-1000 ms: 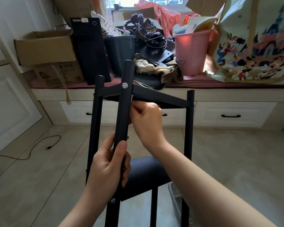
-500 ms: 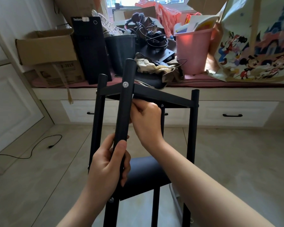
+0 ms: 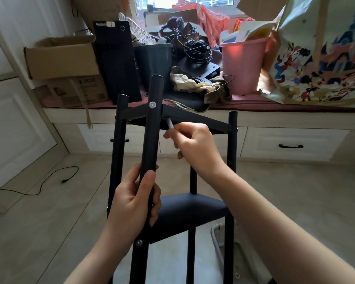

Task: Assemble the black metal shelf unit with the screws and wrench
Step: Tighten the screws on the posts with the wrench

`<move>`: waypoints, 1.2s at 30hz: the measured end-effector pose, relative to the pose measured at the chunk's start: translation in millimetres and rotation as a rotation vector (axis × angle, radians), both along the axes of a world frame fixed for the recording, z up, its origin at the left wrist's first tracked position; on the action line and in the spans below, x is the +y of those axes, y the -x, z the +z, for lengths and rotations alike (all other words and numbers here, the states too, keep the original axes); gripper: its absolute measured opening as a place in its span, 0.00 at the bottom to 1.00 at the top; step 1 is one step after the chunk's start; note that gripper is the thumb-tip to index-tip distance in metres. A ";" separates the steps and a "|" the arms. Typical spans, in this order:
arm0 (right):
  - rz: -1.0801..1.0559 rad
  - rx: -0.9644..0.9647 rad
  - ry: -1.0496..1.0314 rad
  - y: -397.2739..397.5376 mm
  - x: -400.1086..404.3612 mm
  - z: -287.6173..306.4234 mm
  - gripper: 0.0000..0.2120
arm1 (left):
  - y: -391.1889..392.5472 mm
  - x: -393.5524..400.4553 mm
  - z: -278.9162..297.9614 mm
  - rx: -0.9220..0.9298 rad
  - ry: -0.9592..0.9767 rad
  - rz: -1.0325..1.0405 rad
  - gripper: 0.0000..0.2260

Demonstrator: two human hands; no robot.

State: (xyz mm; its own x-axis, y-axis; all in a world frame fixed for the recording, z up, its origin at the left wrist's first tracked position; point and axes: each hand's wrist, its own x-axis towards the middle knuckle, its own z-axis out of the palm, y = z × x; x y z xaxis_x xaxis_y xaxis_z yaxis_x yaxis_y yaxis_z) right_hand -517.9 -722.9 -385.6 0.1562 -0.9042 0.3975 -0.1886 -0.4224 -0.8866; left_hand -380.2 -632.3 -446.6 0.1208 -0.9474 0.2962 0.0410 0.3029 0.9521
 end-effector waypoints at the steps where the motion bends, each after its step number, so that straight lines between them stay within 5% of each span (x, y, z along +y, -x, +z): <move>1: 0.011 0.004 -0.005 0.3 0.8 2.0 0.09 | 0.8 0.1 0.0 -0.003 0.001 -0.004 0.12; 19: -0.037 -0.033 0.006 -7.4 -0.9 1.9 0.08 | 4.2 0.8 1.0 -0.007 0.012 -0.010 0.12; 36: -0.209 -0.150 0.328 -54.2 -9.3 -29.9 0.10 | -2.5 7.1 0.2 -0.037 0.032 -0.012 0.10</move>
